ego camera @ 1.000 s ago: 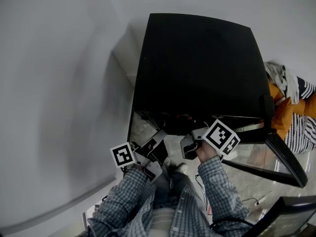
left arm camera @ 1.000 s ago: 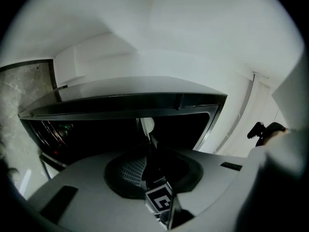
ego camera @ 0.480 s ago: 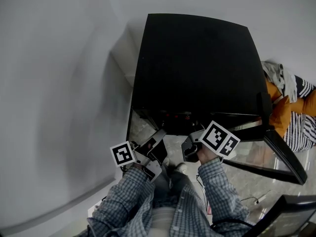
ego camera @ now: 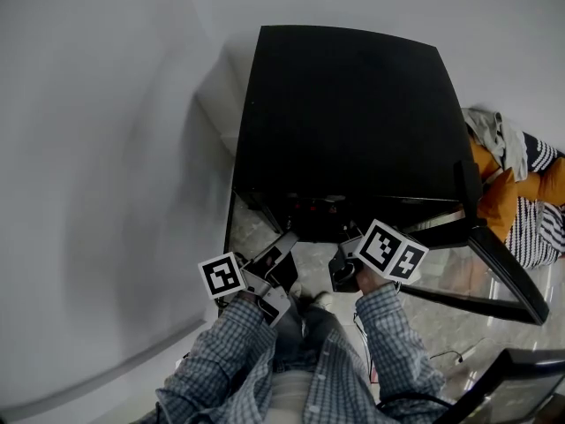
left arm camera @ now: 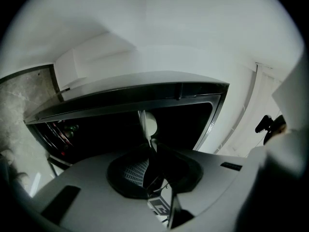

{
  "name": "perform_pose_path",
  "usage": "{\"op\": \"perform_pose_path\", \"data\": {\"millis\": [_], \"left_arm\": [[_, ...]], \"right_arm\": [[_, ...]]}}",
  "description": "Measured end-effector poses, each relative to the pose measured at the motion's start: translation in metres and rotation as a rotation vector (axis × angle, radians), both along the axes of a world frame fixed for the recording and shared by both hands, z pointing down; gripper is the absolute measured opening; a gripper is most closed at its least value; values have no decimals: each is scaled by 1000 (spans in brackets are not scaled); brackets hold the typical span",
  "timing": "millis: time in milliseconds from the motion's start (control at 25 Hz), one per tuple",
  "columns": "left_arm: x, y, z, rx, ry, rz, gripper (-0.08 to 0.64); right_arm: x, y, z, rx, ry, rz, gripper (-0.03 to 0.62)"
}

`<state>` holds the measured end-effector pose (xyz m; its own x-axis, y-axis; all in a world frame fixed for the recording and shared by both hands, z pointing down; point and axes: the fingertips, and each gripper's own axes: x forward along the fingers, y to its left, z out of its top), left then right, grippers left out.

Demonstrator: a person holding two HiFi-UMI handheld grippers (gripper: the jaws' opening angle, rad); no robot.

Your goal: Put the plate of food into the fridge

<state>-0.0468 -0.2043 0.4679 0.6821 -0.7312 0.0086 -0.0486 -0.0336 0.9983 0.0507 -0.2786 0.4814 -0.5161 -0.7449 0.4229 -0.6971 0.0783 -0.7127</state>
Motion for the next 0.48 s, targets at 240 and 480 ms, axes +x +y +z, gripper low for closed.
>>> {"op": "perform_pose_path", "data": {"millis": [240,480], "left_arm": [[5,4,-1,15,-28,13,57],[11,6,-1,45,-79,37,57]], "right_arm": [[1,6,1,49,46,-42,143],[5,18,0,93,109,-88,184]]}}
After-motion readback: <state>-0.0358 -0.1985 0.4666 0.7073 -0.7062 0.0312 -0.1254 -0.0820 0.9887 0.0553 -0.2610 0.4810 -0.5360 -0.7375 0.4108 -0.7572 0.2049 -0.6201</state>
